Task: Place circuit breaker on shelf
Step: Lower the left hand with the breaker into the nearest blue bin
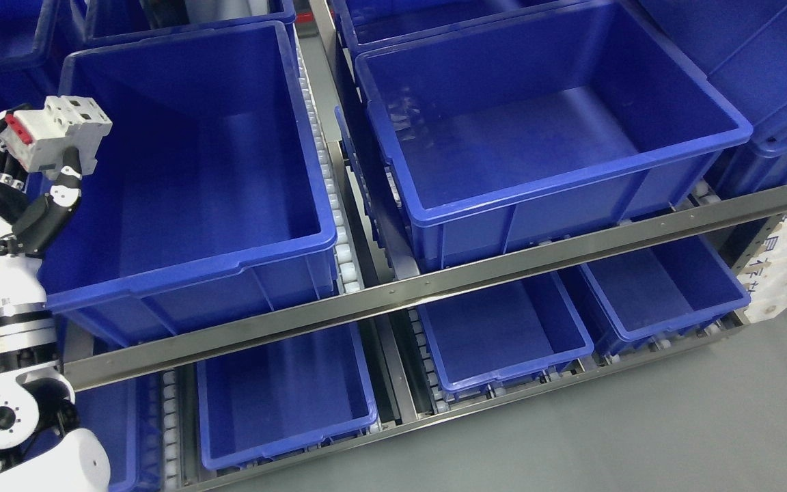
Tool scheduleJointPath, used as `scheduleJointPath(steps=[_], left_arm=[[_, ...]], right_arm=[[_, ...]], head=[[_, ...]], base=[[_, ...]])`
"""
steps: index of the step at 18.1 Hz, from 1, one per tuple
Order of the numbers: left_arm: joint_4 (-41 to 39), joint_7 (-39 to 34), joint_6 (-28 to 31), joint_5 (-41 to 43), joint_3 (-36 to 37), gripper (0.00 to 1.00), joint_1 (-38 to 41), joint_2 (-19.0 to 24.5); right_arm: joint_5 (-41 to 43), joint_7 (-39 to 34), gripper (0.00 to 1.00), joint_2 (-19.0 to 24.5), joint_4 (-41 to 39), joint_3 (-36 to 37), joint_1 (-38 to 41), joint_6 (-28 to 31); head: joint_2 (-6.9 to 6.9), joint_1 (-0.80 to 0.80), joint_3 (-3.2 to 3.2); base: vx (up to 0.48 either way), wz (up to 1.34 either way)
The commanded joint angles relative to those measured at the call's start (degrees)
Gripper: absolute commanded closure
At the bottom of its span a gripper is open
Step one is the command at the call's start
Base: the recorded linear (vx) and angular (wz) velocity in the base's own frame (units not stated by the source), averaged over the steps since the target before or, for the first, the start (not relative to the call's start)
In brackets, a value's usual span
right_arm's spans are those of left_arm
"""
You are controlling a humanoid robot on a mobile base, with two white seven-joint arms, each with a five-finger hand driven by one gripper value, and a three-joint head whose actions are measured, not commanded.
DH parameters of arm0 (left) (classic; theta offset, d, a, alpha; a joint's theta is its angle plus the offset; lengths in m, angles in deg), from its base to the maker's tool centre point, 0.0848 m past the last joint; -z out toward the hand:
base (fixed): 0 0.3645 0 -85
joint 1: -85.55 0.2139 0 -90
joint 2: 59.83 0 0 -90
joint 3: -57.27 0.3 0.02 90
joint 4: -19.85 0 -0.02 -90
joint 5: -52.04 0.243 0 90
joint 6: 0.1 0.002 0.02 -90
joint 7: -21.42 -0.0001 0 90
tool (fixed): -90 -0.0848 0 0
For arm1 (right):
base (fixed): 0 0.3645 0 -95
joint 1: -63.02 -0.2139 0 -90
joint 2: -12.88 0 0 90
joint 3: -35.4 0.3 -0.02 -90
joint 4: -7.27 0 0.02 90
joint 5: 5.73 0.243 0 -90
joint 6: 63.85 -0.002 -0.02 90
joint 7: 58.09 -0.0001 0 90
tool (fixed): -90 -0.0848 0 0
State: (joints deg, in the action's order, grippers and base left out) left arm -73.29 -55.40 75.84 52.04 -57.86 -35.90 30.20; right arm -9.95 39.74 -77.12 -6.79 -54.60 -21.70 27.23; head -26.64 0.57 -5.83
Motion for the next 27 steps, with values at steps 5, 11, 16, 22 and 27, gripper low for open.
scheduleJointPath(steps=[5, 11, 16, 22, 27], left_arm=[[0.33, 1.32, 12.02, 2.11, 0.78, 0.81, -4.47, 9.00], [17.36, 6.95, 11.00, 7.01, 6.40, 0.80, -8.62, 32.03], [26.42, 9.05, 8.61, 15.80, 16.85, 0.79, -12.21, 32.85], [41.27, 11.96, 9.14, 23.99, 27.14, 0.79, -25.48, 28.89], [46.12, 12.05, 9.05, 27.33, 28.74, 0.77, -26.38, 28.02]], right_arm=[[0.00, -0.01, 0.00, -1.00, 0.00, -1.14, -0.01, 3.40], [0.00, -0.01, 0.00, -1.00, 0.00, -1.14, -0.01, 3.40], [0.00, -0.01, 0.00, -1.00, 0.00, -1.14, -0.01, 3.40], [0.00, -0.01, 0.00, -1.00, 0.00, -1.14, -0.01, 3.40], [0.00, -0.01, 0.00, -1.00, 0.00, -1.14, -0.01, 3.40]], head=[[0.00, 0.00, 0.00], [0.00, 0.00, 0.00], [-0.01, 0.00, 0.00], [-0.01, 0.00, 0.00], [-0.01, 0.00, 0.00]], base=[[0.072, -0.15], [0.058, -0.09], [0.010, -0.01], [0.018, 0.01], [0.024, -0.04]])
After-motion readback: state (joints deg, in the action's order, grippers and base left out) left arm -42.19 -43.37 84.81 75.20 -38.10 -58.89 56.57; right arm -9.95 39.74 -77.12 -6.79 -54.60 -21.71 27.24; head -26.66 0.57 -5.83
